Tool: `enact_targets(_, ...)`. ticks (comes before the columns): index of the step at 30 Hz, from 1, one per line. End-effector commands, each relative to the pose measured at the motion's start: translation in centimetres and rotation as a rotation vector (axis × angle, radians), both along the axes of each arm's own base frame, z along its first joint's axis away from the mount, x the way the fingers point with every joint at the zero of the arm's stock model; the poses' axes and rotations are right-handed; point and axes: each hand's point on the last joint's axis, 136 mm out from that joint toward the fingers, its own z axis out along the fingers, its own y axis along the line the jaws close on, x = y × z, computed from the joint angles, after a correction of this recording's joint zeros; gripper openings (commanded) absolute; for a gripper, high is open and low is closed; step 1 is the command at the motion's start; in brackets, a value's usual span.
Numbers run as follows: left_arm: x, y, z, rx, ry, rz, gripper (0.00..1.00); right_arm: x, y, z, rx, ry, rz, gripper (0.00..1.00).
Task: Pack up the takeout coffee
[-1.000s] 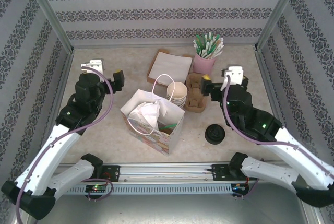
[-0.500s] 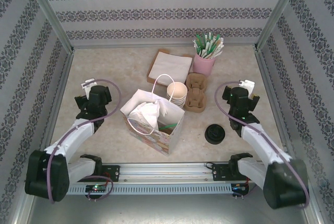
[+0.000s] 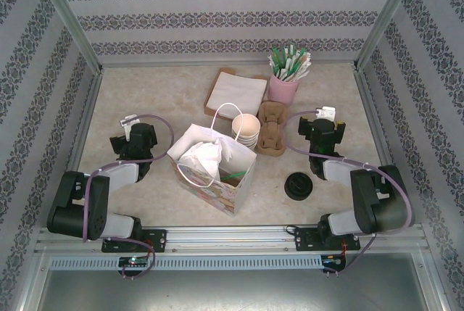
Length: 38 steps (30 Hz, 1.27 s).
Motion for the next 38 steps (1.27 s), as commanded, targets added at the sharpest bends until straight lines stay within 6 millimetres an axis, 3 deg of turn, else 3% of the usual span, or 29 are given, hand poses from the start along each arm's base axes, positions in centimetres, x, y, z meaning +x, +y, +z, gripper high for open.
enact_targets(1, 2.0, -1.0, 2.0, 0.002, -0.122, -0.105, 1.00, 0.7, 0.6, 0.9, 0.001, -0.060, 0.054, 0.98)
enact_targets(5, 3.0, -1.8, 1.5, -0.036, -0.099, -0.197, 1.00, 0.6, 0.7, 0.8, 0.029, -0.080, 0.088, 0.98)
enact_targets(8, 3.7, -3.6, 0.6, -0.032, -0.125, -0.323, 1.00, 0.7, 1.7, -0.1, 0.045, -0.080, 0.166, 0.98)
enact_targets(11, 3.2, -4.3, -0.3, -0.007, -0.204, -0.378, 1.00, 0.8, 1.7, -0.3, 0.043, -0.089, 0.165, 0.98)
enact_targets(13, 3.0, -3.0, -0.3, -0.030, -0.185, -0.299, 1.00, 1.0, 1.0, -0.4, 0.066, -0.092, 0.139, 0.98)
enact_targets(15, 4.1, -3.4, -0.4, -0.029, -0.159, -0.326, 1.00, 1.0, 0.9, -0.3, 0.068, -0.093, 0.132, 0.98)
enact_targets(38, 4.0, -3.4, -0.6, -0.032, -0.152, -0.329, 1.00, 0.9, 0.9, -0.4, 0.071, -0.083, 0.137, 0.98)
